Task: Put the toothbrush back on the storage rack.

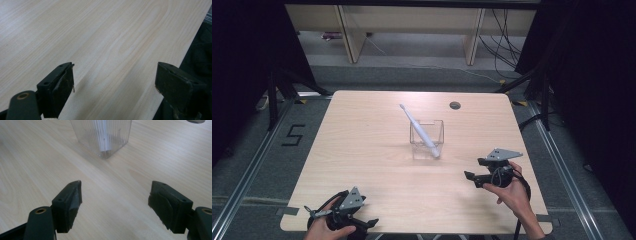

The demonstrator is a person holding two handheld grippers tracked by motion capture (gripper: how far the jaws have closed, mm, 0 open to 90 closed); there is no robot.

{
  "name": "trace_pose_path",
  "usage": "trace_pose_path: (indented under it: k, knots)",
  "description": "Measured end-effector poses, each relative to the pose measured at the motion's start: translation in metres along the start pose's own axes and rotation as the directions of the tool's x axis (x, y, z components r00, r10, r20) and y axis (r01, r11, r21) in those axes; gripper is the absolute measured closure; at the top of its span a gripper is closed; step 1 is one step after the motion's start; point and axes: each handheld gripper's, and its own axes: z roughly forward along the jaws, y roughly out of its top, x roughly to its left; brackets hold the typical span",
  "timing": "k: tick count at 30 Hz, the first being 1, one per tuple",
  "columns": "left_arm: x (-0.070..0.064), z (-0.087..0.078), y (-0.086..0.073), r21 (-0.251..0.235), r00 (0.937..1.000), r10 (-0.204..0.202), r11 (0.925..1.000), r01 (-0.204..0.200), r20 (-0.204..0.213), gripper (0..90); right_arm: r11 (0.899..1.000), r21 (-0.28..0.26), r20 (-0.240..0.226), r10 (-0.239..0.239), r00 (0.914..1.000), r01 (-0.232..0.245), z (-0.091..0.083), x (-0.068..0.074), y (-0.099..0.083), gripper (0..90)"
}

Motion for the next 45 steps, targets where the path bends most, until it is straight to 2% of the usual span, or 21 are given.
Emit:
trace_pose_path:
  k: [6, 7, 8, 11, 16, 18, 19, 21, 23, 24, 25, 29, 32, 36, 37, 38, 39, 40, 43, 44, 45]
  knots:
    - [0.0, 0.0, 0.0, 0.0, 1.0, -0.002, 1.0, 0.002, 0.0, 14.8, 1.0, 0.009, -0.002, 0.013, 0.9999, -0.013, -0.001, 0.003, -0.009, 25.7]
    - [0.0, 0.0, 0.0, 0.0, 1.0, -0.002, 1.0, 0.002, 0.0, 14.8, 1.0, 0.011, -0.008, -0.004, 1.0, 0.004, -0.001, 0.002, -0.01, 25.7]
    - [0.0, 0.0, 0.0, 0.0, 1.0, -0.001, 1.0, 0.001, 0.0, 14.8, 1.0, 0.009, -0.005, 0.024, 0.9997, -0.024, -0.001, 0.004, -0.011, 25.6]
    - [0.0, 0.0, 0.0, 0.0, 1.0, -0.001, 1.0, 0.001, 0.0, 14.8, 1.0, 0.009, -0.002, -0.012, 0.9999, 0.012, -0.001, 0.002, -0.014, 24.7]
    - [0.0, 0.0, 0.0, -0.001, 1.0, 0.001, 1.0, -0.001, -0.002, 14.8, 1.0, -0.006, 0.012, 0.03, 0.9995, -0.029, -0.004, 0.005, -0.021, 22.9]
    - [0.0, 0.0, 0.0, 0.002, 1.0, 0.003, 1.0, -0.003, -0.002, 14.8, 1.0, -0.003, 0.023, 0.012, 0.9997, -0.012, -0.005, 0.004, -0.023, 22.0]
    - [0.0, 0.0, 0.0, -0.001, 1.0, -0.001, 1.0, 0.001, -0.001, 14.8, 0.999, 0.004, 0.01, 0.033, 0.9994, -0.033, -0.006, 0.005, -0.025, 22.0]
    - [0.0, 0.0, 0.0, 0.0, 1.0, -0.001, 1.0, 0.001, -0.001, 14.8, 1.0, -0.003, 0.015, 0.018, 0.9997, -0.018, -0.006, 0.004, -0.028, 22.1]
    - [0.0, 0.0, 0.0, 0.001, 1.0, 0.0, 1.0, 0.0, -0.001, 14.8, 0.999, 0.015, 0.009, 0.036, 0.9993, -0.036, -0.008, 0.006, -0.03, 22.0]
    - [0.0, 0.0, 0.0, 0.001, 1.0, 0.0, 1.0, 0.0, -0.001, 14.8, 1.0, 0.009, 0.016, 0.017, 0.9997, -0.017, -0.008, 0.004, -0.031, 22.0]
    - [0.0, 0.0, 0.0, 0.001, 1.0, 0.0, 1.0, 0.0, -0.002, 14.8, 0.999, 0.006, 0.008, 0.054, 0.9985, -0.054, -0.008, 0.007, -0.032, 22.1]
    - [0.0, 0.0, 0.0, -0.004, 1.0, -0.004, 1.0, 0.004, 0.002, 14.8, 1.0, 0.014, 0.025, 0.02, 0.9995, -0.02, -0.012, 0.005, -0.037, 21.9]
    - [0.0, 0.0, 0.0, 0.0, 1.0, -0.001, 1.0, 0.001, -0.002, 14.8, 0.999, 0.014, 0.024, 0.048, 0.9986, -0.048, -0.014, 0.007, -0.041, 21.7]
    - [0.0, 0.0, 0.0, 0.001, 1.0, 0.0, 1.0, 0.0, -0.003, 14.8, 0.999, 0.017, 0.032, 0.035, 0.9989, -0.036, -0.019, 0.006, -0.046, 21.7]
    - [0.0, 0.0, 0.0, 0.002, 1.0, -0.001, 1.0, 0.001, -0.003, 14.8, 0.999, 0.017, 0.023, 0.049, 0.9985, -0.049, -0.02, 0.007, -0.047, 21.7]
    - [0.0, 0.0, 0.0, 0.002, 1.0, -0.001, 1.0, 0.001, -0.003, 14.8, 1.0, 0.006, 0.028, 0.024, 0.9993, -0.024, -0.021, 0.005, -0.048, 21.7]
    - [0.0, 0.0, 0.0, 0.002, 1.0, 0.0, 1.0, 0.0, -0.003, 14.8, 0.999, 0.018, 0.01, 0.028, 0.9996, -0.028, -0.022, 0.005, -0.049, 21.7]
    - [0.0, 0.0, 0.0, 0.002, 1.0, 0.0, 1.0, 0.0, -0.003, 14.8, 0.998, 0.012, 0.032, 0.055, 0.998, -0.055, -0.023, 0.007, -0.051, 21.7]
    - [0.0, 0.0, 0.0, 0.002, 1.0, 0.0, 1.0, 0.0, -0.003, 14.8, 0.999, 0.021, 0.036, 0.03, 0.9989, -0.031, -0.025, 0.004, -0.056, 21.7]
    - [0.0, 0.0, 0.0, 0.002, 1.0, -0.001, 1.0, 0.001, -0.003, 14.8, 0.998, 0.028, 0.032, 0.048, 0.9983, -0.049, -0.026, 0.005, -0.058, 21.8]
    - [0.0, 0.0, 0.0, 0.003, 1.0, -0.001, 1.0, 0.001, -0.003, 14.8, 0.999, 0.022, 0.052, 0.031, 0.9982, -0.032, -0.027, 0.004, -0.059, 21.8]
